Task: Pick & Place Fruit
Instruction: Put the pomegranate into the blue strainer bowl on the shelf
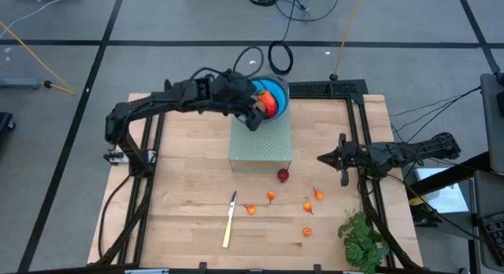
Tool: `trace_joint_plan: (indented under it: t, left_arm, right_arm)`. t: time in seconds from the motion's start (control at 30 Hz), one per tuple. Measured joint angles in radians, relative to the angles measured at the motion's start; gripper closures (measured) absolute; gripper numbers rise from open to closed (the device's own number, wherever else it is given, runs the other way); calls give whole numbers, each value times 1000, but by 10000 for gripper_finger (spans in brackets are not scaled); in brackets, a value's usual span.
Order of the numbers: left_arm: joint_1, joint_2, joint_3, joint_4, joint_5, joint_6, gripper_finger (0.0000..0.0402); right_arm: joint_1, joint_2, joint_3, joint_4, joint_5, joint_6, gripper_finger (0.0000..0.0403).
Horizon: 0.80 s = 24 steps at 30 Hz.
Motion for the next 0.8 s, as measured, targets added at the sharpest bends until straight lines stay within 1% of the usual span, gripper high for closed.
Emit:
trace_joint_plan:
  t: [0.1, 0.27, 0.37, 0.57, 0.8]
  left_arm:
    - [-46, 0, -15, 10, -69, -31, 83]
    - [-106, 0, -39, 21, -94, -47, 82]
    - [-141, 0, -73, 54, -105, -75, 82]
    - [-200, 1, -112, 80, -169, -102, 82]
    - [-232, -21, -187, 113, -203, -129, 82]
  right_arm:
    - [0, 30, 0, 0, -36, 32, 403]
    - [0, 99, 0, 39, -151, 58, 403]
    - [2, 147, 0, 111, -174, 54, 403]
    - [3, 246, 0, 237, -235, 49, 403]
    - [52, 348, 0, 314, -233, 63, 403]
